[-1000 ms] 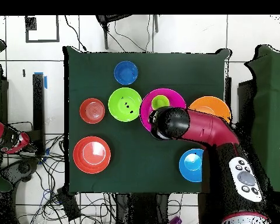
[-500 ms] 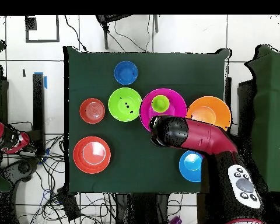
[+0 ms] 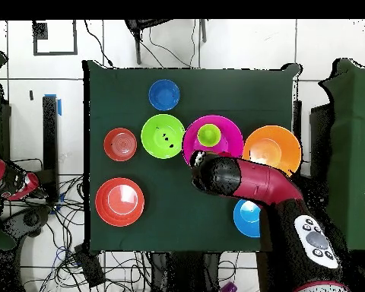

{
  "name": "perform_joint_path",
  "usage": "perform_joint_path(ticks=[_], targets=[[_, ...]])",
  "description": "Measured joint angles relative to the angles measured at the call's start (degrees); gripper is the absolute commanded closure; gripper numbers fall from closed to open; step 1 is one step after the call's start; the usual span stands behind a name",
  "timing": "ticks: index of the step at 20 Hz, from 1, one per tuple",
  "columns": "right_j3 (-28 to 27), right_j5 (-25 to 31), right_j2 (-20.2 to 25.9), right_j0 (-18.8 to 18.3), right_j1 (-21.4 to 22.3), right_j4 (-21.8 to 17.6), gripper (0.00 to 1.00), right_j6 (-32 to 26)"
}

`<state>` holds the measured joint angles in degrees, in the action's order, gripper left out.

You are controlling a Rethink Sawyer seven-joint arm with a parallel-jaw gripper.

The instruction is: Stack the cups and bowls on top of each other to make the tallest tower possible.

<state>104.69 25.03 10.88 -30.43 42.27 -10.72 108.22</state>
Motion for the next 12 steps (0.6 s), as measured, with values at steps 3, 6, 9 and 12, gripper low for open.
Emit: perform_joint_path(ticks=[3, 6, 9, 12], targets=[[0.03, -3.74, 1.28, -0.83, -0.68, 0.0, 1.0, 0.0], [0.02, -5.75, 1.97, -1.36, -1.15, 0.01, 1.0, 0.0], [0.04, -7.59, 2.33, -1.67, -1.98, 0.01, 1.0, 0.0], [0.1, -8.11, 2.57, -1.97, -2.37, 0.0, 1.0, 0.0]])
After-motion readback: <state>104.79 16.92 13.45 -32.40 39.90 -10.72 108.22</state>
